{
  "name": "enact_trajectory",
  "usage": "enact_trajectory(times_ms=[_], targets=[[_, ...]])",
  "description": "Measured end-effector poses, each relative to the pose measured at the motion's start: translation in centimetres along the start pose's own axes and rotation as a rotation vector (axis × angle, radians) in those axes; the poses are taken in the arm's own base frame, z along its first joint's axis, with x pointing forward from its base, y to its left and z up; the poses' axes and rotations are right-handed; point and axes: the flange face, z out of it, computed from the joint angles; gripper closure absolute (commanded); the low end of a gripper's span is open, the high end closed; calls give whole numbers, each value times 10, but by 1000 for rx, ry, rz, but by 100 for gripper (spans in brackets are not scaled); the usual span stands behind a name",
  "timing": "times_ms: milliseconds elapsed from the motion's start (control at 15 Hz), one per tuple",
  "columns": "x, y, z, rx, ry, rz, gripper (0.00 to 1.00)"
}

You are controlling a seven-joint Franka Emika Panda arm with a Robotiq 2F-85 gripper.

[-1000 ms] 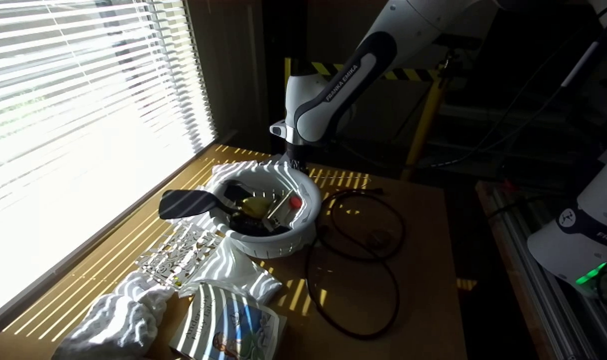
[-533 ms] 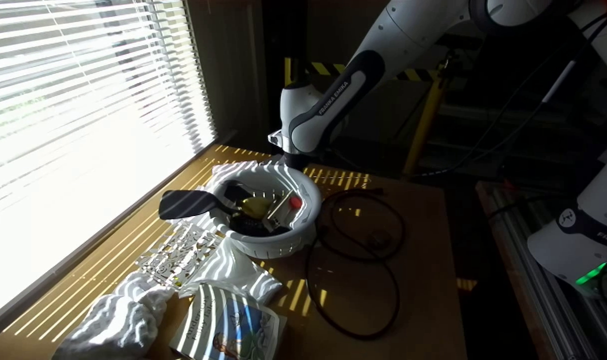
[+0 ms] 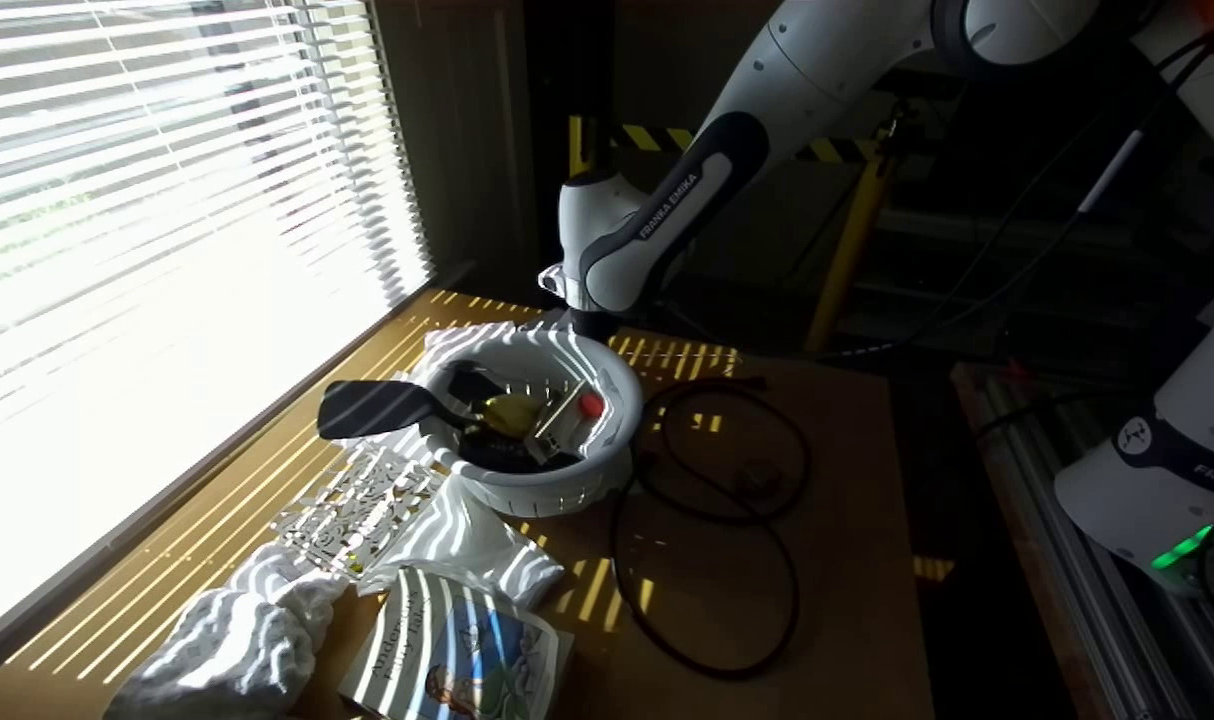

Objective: Pick up the orange and yellow objects and put them in the bowl

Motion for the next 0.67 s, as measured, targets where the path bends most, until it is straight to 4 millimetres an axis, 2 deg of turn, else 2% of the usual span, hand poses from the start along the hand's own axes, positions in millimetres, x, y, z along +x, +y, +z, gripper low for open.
enact_trajectory(times_ms=[200,267,467,667], targets=[[-1,2,-5,-11,-2,28,86],[-2,3,-6,-13,-2,33,89],[-7,1,-7,-5,-15,59,89],[-14,0,-32,-28,28,62,89]])
